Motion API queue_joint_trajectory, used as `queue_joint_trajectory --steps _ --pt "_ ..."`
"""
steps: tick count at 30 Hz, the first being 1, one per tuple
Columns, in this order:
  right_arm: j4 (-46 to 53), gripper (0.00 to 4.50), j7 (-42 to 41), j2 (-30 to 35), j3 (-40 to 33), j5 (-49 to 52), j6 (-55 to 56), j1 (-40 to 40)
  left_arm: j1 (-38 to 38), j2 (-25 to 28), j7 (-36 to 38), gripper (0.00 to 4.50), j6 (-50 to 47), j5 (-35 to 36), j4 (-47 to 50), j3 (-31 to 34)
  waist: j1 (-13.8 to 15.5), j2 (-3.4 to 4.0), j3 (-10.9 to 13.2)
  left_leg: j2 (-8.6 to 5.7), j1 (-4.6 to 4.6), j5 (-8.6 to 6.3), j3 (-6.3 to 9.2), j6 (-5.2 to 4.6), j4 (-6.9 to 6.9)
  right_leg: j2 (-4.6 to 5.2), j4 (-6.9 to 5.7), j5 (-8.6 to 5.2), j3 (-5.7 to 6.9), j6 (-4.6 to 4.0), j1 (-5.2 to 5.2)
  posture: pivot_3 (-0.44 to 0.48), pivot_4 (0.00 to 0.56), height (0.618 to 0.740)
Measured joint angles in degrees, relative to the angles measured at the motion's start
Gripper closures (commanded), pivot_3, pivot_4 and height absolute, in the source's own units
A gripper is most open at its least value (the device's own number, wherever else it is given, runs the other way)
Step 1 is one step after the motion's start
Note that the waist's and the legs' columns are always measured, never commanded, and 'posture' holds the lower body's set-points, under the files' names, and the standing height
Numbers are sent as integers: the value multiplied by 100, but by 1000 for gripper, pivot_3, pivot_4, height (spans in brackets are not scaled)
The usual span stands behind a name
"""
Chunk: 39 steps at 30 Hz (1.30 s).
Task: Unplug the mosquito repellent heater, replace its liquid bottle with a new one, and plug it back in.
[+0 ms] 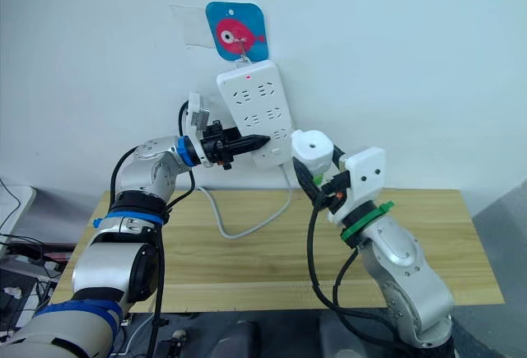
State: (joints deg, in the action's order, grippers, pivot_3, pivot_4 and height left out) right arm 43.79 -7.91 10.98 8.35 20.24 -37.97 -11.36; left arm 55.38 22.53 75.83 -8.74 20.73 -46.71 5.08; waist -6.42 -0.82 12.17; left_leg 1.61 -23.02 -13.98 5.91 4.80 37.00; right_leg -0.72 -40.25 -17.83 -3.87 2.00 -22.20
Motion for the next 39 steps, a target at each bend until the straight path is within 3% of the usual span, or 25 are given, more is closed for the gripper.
queue_joint_trajectory --steps 16,39 --pt "-598 1593 -68 -212 218 -77 -246 -566 -65 20 3 3185 -499 67 315 -12 17 0 0 0 0 0 3 0 2 1 -5 0 3 0 -1 -101 175 740" --pt "-696 1593 90 -537 239 -114 -393 -478 -145 34 -23 3185 -543 87 463 -8 10 1 0 0 1 0 2 0 0 1 -5 0 1 0 -2 -91 186 740"
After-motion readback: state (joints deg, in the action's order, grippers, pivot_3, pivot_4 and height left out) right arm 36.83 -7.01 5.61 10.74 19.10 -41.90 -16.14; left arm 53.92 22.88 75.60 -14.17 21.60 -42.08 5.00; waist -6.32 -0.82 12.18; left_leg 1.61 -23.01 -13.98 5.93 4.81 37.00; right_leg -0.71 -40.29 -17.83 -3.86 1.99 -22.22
